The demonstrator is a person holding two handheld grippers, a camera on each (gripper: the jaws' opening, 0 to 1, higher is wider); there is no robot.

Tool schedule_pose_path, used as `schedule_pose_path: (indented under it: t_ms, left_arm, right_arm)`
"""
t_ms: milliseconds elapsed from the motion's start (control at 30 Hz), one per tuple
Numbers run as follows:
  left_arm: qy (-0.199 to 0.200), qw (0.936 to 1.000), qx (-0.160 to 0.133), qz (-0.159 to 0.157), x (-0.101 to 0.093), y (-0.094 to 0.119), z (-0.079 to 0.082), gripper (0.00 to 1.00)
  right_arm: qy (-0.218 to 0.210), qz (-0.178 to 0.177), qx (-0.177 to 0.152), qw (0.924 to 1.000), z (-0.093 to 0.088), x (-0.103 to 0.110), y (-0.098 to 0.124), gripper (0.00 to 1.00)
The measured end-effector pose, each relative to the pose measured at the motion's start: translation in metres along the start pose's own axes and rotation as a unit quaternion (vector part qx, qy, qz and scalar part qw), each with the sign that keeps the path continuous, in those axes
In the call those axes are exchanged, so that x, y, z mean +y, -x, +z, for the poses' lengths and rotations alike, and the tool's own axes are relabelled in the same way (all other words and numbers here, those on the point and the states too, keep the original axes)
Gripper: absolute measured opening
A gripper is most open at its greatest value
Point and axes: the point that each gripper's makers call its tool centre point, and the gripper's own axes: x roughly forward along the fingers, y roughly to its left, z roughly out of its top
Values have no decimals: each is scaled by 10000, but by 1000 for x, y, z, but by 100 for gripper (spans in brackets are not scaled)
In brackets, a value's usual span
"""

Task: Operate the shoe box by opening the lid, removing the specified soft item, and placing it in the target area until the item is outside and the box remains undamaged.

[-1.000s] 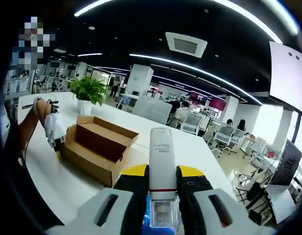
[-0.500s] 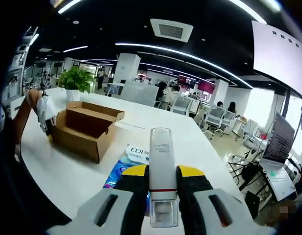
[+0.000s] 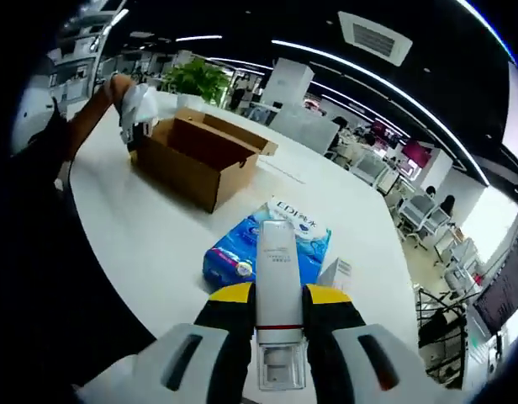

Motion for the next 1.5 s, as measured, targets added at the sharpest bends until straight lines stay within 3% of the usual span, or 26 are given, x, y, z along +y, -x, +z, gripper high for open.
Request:
schedule_pose_path:
  t_ms: [133, 333, 533, 700, 767, 1033, 1067, 1233, 1333, 1467, 1500]
  left_arm:
    - [37, 10000, -11, -8, 0, 0, 0, 4]
    - [46, 10000, -28, -25, 0, 1, 0, 4]
    - [46, 10000, -30, -27, 0, 1, 1, 4]
    - [41, 10000, -44, -53, 0, 0, 1, 4]
    - [41, 10000, -36, -46, 0, 0, 1, 4]
    - [78, 10000, -13, 0, 1, 0, 2, 4]
    - [88, 10000, -16, 3, 1, 0, 2, 4]
    - [87, 10000, -26, -12, 1, 0, 2, 4]
    - [70, 10000, -33, -18, 0, 0, 2, 4]
    - [71, 10000, -32, -16, 0, 0, 2, 4]
    - [74, 10000, -36, -18, 0, 0, 2, 4]
  right_arm:
    - [462, 576, 32, 9973, -7, 15, -5, 22]
    - [1137, 1399, 180, 9835, -19, 36, -12, 22]
    - [1764, 2030, 266, 9628, -32, 47, -21, 22]
    - [1885, 2443, 403, 9503, -40, 51, -27, 22]
    - [2043, 2691, 503, 9399, -45, 56, -28, 22]
    - [2318, 3097, 742, 9192, -57, 60, -42, 22]
    - [2384, 3189, 805, 9138, -61, 62, -42, 22]
    - [2599, 3228, 931, 9053, -64, 60, -47, 22]
    - [2870, 3208, 1143, 8954, -71, 56, -50, 22]
    - [3025, 3197, 1262, 8890, -75, 54, -55, 22]
    - [2965, 3202, 1227, 8913, -72, 55, -55, 22]
